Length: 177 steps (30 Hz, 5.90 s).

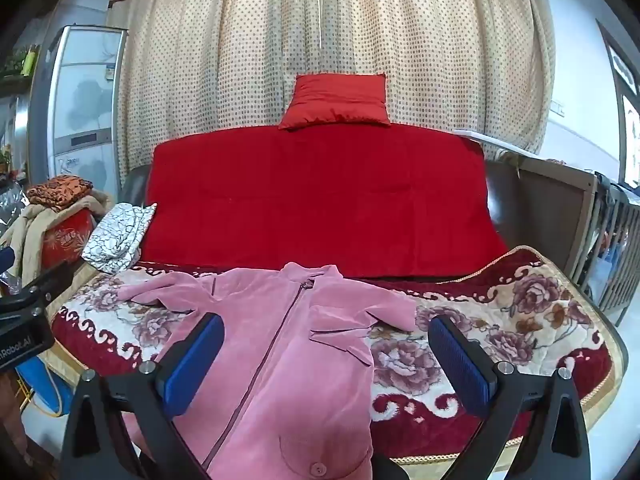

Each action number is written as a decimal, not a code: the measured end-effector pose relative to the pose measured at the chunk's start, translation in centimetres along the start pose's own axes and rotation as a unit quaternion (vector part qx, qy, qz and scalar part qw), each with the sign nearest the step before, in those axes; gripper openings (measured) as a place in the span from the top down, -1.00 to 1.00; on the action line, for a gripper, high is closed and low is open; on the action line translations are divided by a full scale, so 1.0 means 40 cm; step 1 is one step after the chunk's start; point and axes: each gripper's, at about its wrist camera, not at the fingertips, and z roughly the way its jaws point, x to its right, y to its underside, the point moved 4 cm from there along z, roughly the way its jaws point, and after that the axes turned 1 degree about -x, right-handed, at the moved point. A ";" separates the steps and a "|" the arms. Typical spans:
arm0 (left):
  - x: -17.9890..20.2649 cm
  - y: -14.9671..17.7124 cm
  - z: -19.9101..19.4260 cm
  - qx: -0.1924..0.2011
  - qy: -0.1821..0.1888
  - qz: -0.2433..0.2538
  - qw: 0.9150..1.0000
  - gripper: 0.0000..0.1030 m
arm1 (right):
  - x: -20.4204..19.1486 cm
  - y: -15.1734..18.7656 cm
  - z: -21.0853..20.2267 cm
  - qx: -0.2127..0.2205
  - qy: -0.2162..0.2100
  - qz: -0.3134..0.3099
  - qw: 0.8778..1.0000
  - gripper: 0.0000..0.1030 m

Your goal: Fold large clothes

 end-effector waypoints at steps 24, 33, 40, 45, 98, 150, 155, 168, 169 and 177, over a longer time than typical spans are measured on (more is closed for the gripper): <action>0.032 0.003 -0.014 0.003 0.011 0.012 1.000 -1.00 | 0.003 0.006 0.013 -0.012 -0.002 0.020 1.000 -1.00; 0.030 0.009 -0.012 0.002 0.012 0.011 1.000 -1.00 | -0.005 0.009 0.015 -0.014 -0.005 0.019 1.000 -1.00; 0.028 0.015 -0.007 -0.002 0.016 0.010 1.000 -1.00 | -0.005 0.012 0.016 -0.016 -0.004 0.018 1.000 -1.00; 0.031 0.018 -0.004 -0.005 0.020 0.011 1.000 -1.00 | -0.017 0.014 0.012 -0.014 0.004 0.008 1.000 -1.00; 0.034 0.040 0.023 -0.021 0.021 0.015 0.999 -1.00 | -0.027 0.012 0.016 -0.015 0.007 0.000 1.000 -1.00; 0.069 0.082 0.169 -0.081 0.025 0.018 0.996 -1.00 | -0.011 0.051 0.161 -0.071 0.012 0.000 0.997 -1.00; 0.078 0.080 0.201 -0.091 0.026 0.018 0.995 -1.00 | -0.003 0.044 0.198 -0.079 0.014 0.000 0.997 -1.00; 0.089 0.083 0.298 -0.116 0.022 0.019 0.993 -1.00 | 0.004 0.039 0.295 -0.102 0.019 0.001 0.995 -1.00; 0.091 0.085 0.307 -0.118 0.023 0.019 0.993 -1.00 | 0.004 0.040 0.304 -0.105 0.019 0.002 0.994 -1.00; 0.094 0.098 0.379 -0.137 0.023 0.018 0.990 -1.00 | -0.003 0.044 0.371 -0.122 0.022 -0.002 0.992 -1.00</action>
